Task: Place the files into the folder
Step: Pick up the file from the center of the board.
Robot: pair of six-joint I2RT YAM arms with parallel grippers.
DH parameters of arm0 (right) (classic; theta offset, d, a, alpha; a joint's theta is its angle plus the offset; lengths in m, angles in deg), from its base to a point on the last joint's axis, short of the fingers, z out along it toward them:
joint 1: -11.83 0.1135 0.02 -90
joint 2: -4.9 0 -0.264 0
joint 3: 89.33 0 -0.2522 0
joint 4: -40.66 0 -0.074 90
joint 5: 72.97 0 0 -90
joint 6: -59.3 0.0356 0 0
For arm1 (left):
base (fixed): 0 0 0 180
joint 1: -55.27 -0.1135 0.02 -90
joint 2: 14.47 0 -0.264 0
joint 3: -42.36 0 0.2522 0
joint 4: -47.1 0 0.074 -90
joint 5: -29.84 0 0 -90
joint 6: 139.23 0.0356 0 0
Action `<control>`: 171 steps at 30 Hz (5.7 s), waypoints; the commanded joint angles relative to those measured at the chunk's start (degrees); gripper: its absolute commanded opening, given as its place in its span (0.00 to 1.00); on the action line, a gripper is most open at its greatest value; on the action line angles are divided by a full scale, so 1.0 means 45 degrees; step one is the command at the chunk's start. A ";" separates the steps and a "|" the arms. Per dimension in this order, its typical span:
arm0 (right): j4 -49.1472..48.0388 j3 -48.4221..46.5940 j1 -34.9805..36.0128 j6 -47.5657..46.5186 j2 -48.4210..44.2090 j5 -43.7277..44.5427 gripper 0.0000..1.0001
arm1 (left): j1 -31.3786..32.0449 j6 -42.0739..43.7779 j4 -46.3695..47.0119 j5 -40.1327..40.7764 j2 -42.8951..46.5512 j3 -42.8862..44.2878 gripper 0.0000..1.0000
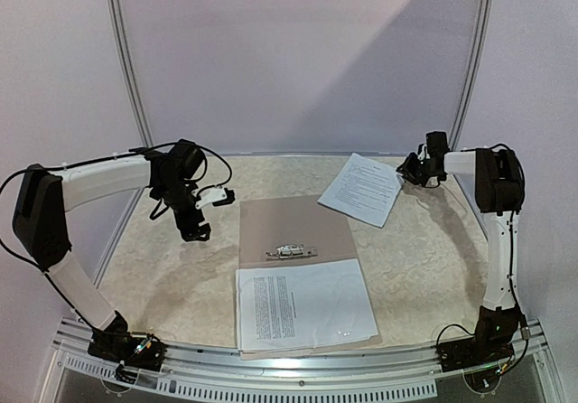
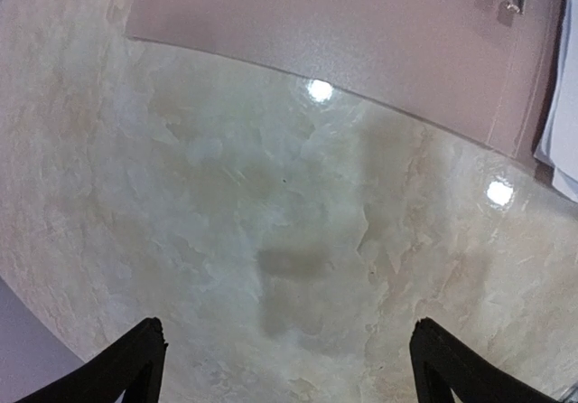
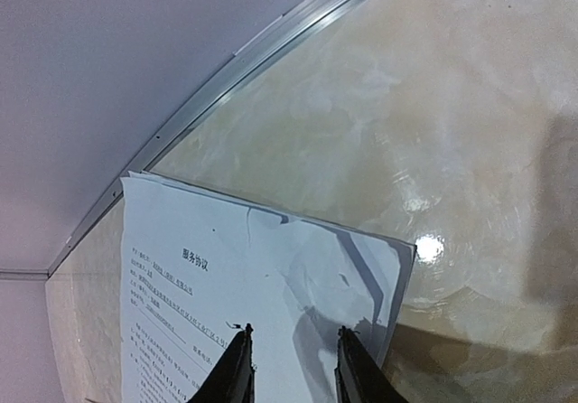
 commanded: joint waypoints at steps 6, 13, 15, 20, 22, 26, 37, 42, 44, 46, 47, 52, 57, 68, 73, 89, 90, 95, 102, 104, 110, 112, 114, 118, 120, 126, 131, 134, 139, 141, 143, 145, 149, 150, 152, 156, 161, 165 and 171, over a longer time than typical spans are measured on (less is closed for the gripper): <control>0.0066 -0.0935 -0.0456 -0.0823 0.0396 0.0098 0.35 | -0.0062 -0.0060 -0.0295 0.0009 -0.0212 0.0164 0.96; 0.0147 -0.1075 -0.0487 -0.0771 0.0813 -0.0109 0.35 | -0.0051 -0.0011 -0.0333 0.0012 -0.0271 0.0205 0.96; 0.0153 -0.1024 -0.0485 -0.0712 0.0865 -0.0275 0.33 | -0.0046 0.0019 -0.0285 0.0126 -0.0264 0.0181 0.96; 0.0298 -0.0978 -0.0490 -0.0990 0.0890 -0.0726 0.24 | -0.0056 0.0029 -0.0282 0.0089 -0.0336 0.0163 0.96; 0.0333 -0.0874 -0.0485 -0.1148 0.0822 -0.0724 0.23 | -0.0061 0.0046 -0.0275 0.0101 -0.0393 0.0164 0.96; 0.0479 -0.0761 -0.0485 -0.1461 0.0608 -0.0581 0.20 | -0.0058 0.0034 -0.0318 0.0044 -0.0459 0.0234 0.96; -0.0410 -0.0514 -0.0485 -0.0736 0.0321 -0.3293 0.18 | 0.0004 0.0166 -0.0259 -0.0025 -0.0538 0.0417 0.95; -0.0391 -0.0434 -0.0443 -0.0515 0.0432 -0.3408 0.18 | 0.0304 0.0555 0.0643 -0.0527 -0.2112 0.2918 0.92; -0.0238 -0.0447 -0.0380 -0.0473 0.0467 -0.3438 0.17 | 0.0619 0.0345 0.1311 -0.0383 -0.3374 0.4692 0.87; 0.0161 -0.0412 -0.0305 -0.0627 0.0444 -0.3265 0.17 | 0.1073 0.0190 0.1837 -0.0244 -0.5115 0.6565 0.83; 0.0379 -0.0301 -0.0279 -0.0738 0.0322 -0.3091 0.17 | 0.1386 0.0137 0.2121 0.0162 -0.5763 0.7453 0.83; 0.0586 0.1113 -0.0271 -0.1415 -0.0992 -0.2112 0.19 | 0.2349 0.0527 0.3808 0.1093 -0.8362 1.0436 0.83; 0.0645 0.1726 -0.0270 -0.1704 -0.1675 -0.1723 0.20 | 0.3064 0.1060 0.6464 0.1706 -0.9538 1.0572 0.84; 0.0493 0.2162 -0.0273 -0.1557 -0.1755 -0.1693 0.21 | 0.3745 0.1632 0.7988 0.2128 -1.1720 1.1332 0.86; -0.0118 0.2182 -0.0271 -0.1433 -0.1470 -0.2467 0.18 | 0.3786 0.1541 0.7987 0.2047 -1.2008 1.1289 0.86; 0.0134 0.1630 -0.0231 -0.1231 -0.1088 -0.1906 0.18 | 0.3840 0.1401 0.7941 0.1943 -1.2083 1.1216 0.86; 0.0169 0.1621 -0.0231 -0.1261 -0.1102 -0.1906 0.18 | 0.3845 0.1397 0.7960 0.1920 -1.2064 1.1211 0.86; 0.0521 0.1635 -0.0241 -0.1327 -0.1056 -0.1578 0.18 | 0.3864 0.1441 0.7968 0.1917 -1.2092 1.1205 0.86; 0.0589 0.1620 -0.0238 -0.1351 -0.0927 -0.1319 0.18 | 0.3884 0.1517 0.7926 0.1922 -1.2083 1.1204 0.86; 0.0449 0.1550 -0.0235 -0.1282 -0.0815 -0.1650 0.17 | 0.3884 0.1536 0.7955 0.1898 -1.2082 1.1209 0.86; 0.0201 0.1255 0.0180 -0.1092 -0.0425 -0.2194 0.15 | 0.3904 0.1587 0.7978 0.1899 -1.2132 1.1205 0.86; 0.0050 0.1194 0.0203 -0.0866 -0.0303 -0.2404 0.14 | 0.3904 0.1575 0.7985 0.1874 -1.2145 1.1213 0.86; -0.0122 0.1157 0.0207 -0.0709 -0.0233 -0.2583 0.14 | 0.3904 0.1554 0.7975 0.1878 -1.2139 1.1209 0.86; -0.0582 0.1141 0.0248 -0.0493 -0.0206 -0.3134 0.14 | 0.3923 0.1536 0.7931 0.1782 -1.2196 1.1200 0.86; -0.1026 0.1161 0.0270 -0.0276 -0.0196 -0.3593 0.14 | 0.3923 0.1543 0.7946 0.1761 -1.2239 1.1206 0.86; -0.2245 0.1131 0.0550 0.0563 0.0146 -0.4669 0.17 | 0.3943 0.1557 0.7984 0.1693 -1.2332 1.1232 0.86; -0.2796 0.1216 0.0780 0.1221 0.0376 -0.5081 0.19 | 0.3943 0.1565 0.7967 0.1713 -1.2345 1.1230 0.86; -0.2804 0.1230 0.0885 0.1191 0.0353 -0.5123 0.22 | 0.3943 0.1562 0.7939 0.1721 -1.2335 1.1227 0.86; -0.2933 0.1271 0.0975 0.1304 0.0378 -0.5071 0.27 | 0.3943 0.1507 0.7927 0.1618 -1.2344 1.1234 0.86; -0.3113 0.1269 0.1040 0.1407 0.0460 -0.5124 0.27 | 0.3943 0.1539 0.7945 0.1627 -1.2347 1.1229 0.86; -0.3392 0.1271 0.1125 0.1655 0.0558 -0.5199 0.28 | 0.3943 0.1562 0.7949 0.1627 -1.2339 1.1224 0.86; -0.3575 0.1269 0.1174 0.1862 0.0645 -0.5206 0.31 | 0.3943 0.1556 0.7940 0.1628 -1.2343 1.1232 0.86; -0.1949 0.1462 0.1198 0.1672 0.0383 -0.2960 0.30 | 0.3943 0.1505 0.7870 0.1633 -1.2326 1.1188 0.86; -0.1820 0.1801 0.1202 0.1575 0.0102 -0.2389 0.31 | 0.3943 0.1517 0.7870 0.1623 -1.2319 1.1151 0.86; -0.2045 0.2374 0.1195 0.1570 -0.0293 -0.1894 0.34 | 0.3943 0.1537 0.7870 0.1631 -1.2322 1.1156 0.86; -0.1947 0.2543 0.1206 0.1715 -0.0369 -0.2025 0.35 | 0.3943 0.1575 0.7892 0.1631 -1.2320 1.1156 0.85; -0.3171 0.2850 0.1228 0.2506 -0.0356 -0.3549 0.45 | 0.3943 0.1643 0.7907 0.1627 -1.2318 1.1156 0.86; -0.5067 0.2968 0.1557 0.3836 -0.0250 -0.5201 0.48 | 0.3962 0.1736 0.7963 0.1614 -1.2377 1.1156 0.85; -0.8316 0.3551 0.2011 0.5975 -0.0215 -0.6253 0.49 | 0.3962 0.1760 0.7879 0.1568 -1.2375 1.1134 0.85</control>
